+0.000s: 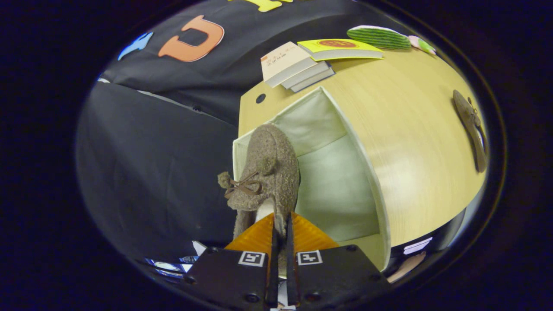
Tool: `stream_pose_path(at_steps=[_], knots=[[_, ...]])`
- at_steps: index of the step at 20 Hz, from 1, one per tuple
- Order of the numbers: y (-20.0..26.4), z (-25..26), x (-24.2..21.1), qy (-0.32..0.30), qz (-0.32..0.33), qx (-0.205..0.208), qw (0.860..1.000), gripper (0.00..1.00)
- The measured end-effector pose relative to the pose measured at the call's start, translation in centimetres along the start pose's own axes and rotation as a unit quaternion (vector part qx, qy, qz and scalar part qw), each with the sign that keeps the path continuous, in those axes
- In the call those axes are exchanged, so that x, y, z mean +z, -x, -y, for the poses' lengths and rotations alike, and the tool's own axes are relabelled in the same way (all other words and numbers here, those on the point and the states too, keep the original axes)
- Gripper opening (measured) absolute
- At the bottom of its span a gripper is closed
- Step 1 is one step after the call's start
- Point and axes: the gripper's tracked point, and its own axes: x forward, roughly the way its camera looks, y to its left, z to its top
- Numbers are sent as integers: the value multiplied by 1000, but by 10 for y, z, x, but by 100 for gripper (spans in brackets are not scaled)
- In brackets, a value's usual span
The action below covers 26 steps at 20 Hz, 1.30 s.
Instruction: Open the storage box then place both shoes into the box .Put the left shoe in first, then the right shoe, with the right side of both shoes facing outward in a uniform manner.
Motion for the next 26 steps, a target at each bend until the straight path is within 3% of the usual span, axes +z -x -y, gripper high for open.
stream_pose_path(at_steps=[4, 6, 12, 19, 26], knots=[[8, -16, 4, 12, 8, 40, 999, 30], [13, -15, 2, 32, 15, 38, 999, 54], [57, -14, 9, 112, 56, 18, 992, 87], [149, 25, 55, 222, 164, -48, 960, 91], [226, 131, 97, 255, 210, -128, 935, 91]])
